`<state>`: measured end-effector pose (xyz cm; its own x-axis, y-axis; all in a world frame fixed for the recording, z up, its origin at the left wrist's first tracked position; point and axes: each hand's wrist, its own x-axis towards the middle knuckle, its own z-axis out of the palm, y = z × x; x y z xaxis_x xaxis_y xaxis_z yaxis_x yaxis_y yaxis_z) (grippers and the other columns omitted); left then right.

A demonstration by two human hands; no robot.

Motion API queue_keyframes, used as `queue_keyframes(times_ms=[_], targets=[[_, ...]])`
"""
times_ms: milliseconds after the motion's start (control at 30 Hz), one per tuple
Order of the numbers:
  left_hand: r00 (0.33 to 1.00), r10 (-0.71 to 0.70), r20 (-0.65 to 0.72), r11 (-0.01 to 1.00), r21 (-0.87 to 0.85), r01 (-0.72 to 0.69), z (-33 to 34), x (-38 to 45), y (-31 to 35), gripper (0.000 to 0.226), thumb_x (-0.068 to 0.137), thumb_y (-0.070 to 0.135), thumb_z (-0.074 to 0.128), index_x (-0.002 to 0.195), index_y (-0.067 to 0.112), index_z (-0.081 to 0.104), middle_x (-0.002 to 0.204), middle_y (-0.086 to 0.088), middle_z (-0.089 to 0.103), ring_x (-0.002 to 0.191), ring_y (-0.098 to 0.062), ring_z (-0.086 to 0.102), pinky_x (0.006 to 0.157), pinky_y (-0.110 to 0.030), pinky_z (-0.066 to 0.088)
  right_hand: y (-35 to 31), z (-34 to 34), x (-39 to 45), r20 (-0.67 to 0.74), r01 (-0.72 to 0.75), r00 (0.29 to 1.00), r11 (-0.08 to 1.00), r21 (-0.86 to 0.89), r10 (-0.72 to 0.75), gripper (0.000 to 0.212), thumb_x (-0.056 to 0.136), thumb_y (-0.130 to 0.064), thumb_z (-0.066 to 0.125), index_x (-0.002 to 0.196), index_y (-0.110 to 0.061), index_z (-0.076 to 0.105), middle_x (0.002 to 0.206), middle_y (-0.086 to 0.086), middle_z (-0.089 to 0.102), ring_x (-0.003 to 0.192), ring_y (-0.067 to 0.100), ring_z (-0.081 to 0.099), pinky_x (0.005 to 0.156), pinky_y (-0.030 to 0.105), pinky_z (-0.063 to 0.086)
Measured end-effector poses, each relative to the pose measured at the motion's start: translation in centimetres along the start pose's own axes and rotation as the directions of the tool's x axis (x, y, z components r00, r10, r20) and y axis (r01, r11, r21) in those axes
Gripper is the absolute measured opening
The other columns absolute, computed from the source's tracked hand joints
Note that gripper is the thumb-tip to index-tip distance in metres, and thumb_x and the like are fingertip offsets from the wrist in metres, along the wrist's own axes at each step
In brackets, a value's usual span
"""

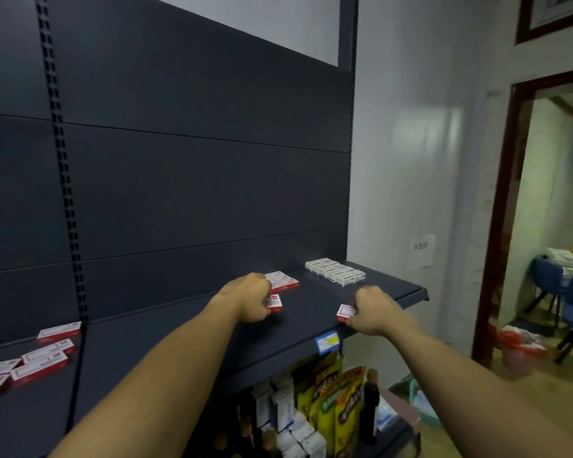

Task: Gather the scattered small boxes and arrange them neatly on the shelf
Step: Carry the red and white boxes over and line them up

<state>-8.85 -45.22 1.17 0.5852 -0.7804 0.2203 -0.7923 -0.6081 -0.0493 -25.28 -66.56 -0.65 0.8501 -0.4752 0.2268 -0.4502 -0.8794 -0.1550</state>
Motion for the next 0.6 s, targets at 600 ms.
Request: queue_keyframes(times_ms=[600], targets=[[0.998, -0.067, -0.014, 0.998, 0.021, 0.067, 1.4, 8.1, 4.2, 0.027, 0.088, 0.027, 0.064, 0.112, 0.015, 0.064, 0.115, -0.002, 0.054, 0.094, -0.021, 0.056, 0.081, -0.034, 0.051, 8.8, 0.3, 5.3, -0.074, 0.070, 0.995, 0.997, -0.020, -0.071, 0.026, 0.079, -0.034, 0.067, 0.096, -0.014, 0.064, 0.104, 0.007, 0.060, 0.090, 0.024, 0.060, 0.071, 0.032, 0.051]])
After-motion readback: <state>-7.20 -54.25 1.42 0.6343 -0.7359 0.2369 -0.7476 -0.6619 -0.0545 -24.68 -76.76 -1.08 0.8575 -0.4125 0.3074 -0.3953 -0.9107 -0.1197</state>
